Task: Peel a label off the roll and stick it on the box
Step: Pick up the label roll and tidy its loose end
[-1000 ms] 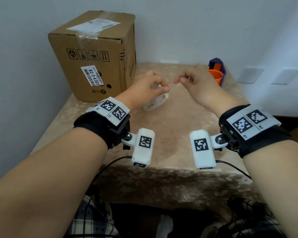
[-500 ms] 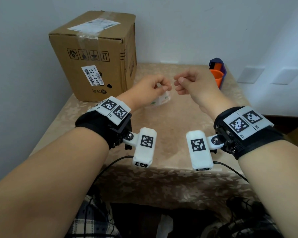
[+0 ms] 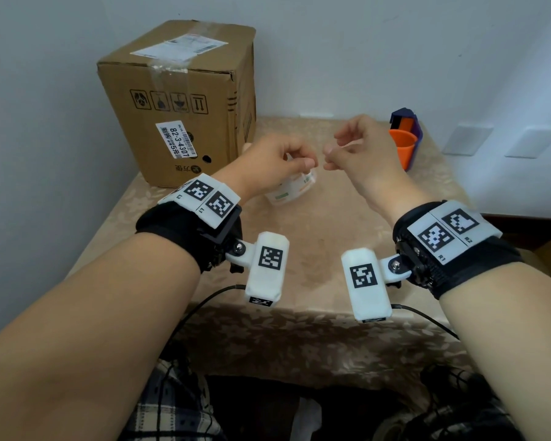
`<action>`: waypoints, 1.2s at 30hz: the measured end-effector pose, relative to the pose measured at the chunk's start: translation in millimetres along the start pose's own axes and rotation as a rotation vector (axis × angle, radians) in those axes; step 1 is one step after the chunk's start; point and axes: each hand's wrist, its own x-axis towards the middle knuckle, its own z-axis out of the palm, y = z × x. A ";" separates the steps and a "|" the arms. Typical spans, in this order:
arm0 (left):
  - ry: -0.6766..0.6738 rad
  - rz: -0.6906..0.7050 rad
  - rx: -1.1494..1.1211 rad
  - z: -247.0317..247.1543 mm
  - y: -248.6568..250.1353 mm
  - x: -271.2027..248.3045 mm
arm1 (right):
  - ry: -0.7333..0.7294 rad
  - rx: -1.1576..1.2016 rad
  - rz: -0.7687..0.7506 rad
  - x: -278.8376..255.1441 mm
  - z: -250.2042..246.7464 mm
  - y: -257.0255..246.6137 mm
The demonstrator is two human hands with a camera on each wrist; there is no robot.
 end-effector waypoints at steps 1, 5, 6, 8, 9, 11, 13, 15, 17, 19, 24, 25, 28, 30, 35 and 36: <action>0.008 0.000 -0.034 -0.5 -0.4 -1.3 | -0.012 0.002 0.006 -2.1 2.2 -1.6; 0.027 0.028 -0.095 -3.6 0.2 -4.7 | -0.067 0.038 0.016 -8.3 11.1 -8.5; 0.035 0.034 -0.106 -4.7 1.0 -5.0 | -0.071 0.032 -0.003 -8.4 12.6 -8.3; 0.050 0.029 -0.131 -4.9 1.6 -4.4 | -0.070 0.012 -0.028 -9.3 15.6 -9.2; 0.069 0.015 -0.141 -4.7 1.4 -4.4 | -0.062 0.003 -0.034 -9.5 16.7 -9.0; 0.117 -0.010 -0.159 -4.9 -0.2 -4.3 | -0.044 -0.011 -0.039 -9.5 19.0 -8.5; 0.134 -0.018 -0.191 -5.8 -0.3 -5.5 | -0.041 -0.036 -0.036 -8.2 20.4 -7.7; 0.141 -0.015 -0.193 -6.9 -0.3 -6.1 | -0.029 -0.072 -0.027 -6.2 19.2 -7.8; 0.124 -0.017 -0.129 -7.5 -2.1 -6.8 | 0.024 -0.096 -0.033 -3.7 17.3 -8.3; 0.068 -0.031 -0.077 -7.1 -6.5 -7.3 | 0.039 -0.033 -0.021 -1.1 15.1 -7.3; 0.029 -0.053 -0.125 -5.0 -5.5 -7.6 | -0.031 0.162 0.031 -1.2 12.0 -5.4; 0.033 -0.067 -0.123 -3.6 -4.7 -6.7 | -0.038 0.169 0.033 -0.9 11.3 -5.6; 0.050 -0.098 -0.115 -0.8 -2.4 -5.4 | -0.091 0.134 0.049 -0.9 11.6 -6.3; 0.062 -0.100 -0.127 -1.1 -3.3 -4.4 | -0.139 0.091 0.045 -1.3 11.5 -5.5; 0.064 -0.094 -0.131 0.9 -3.2 -3.7 | -0.146 -0.265 -0.108 0.2 10.8 -3.9; 0.062 -0.089 -0.128 1.9 -1.7 -4.1 | -0.122 -0.346 -0.148 1.3 10.9 -3.1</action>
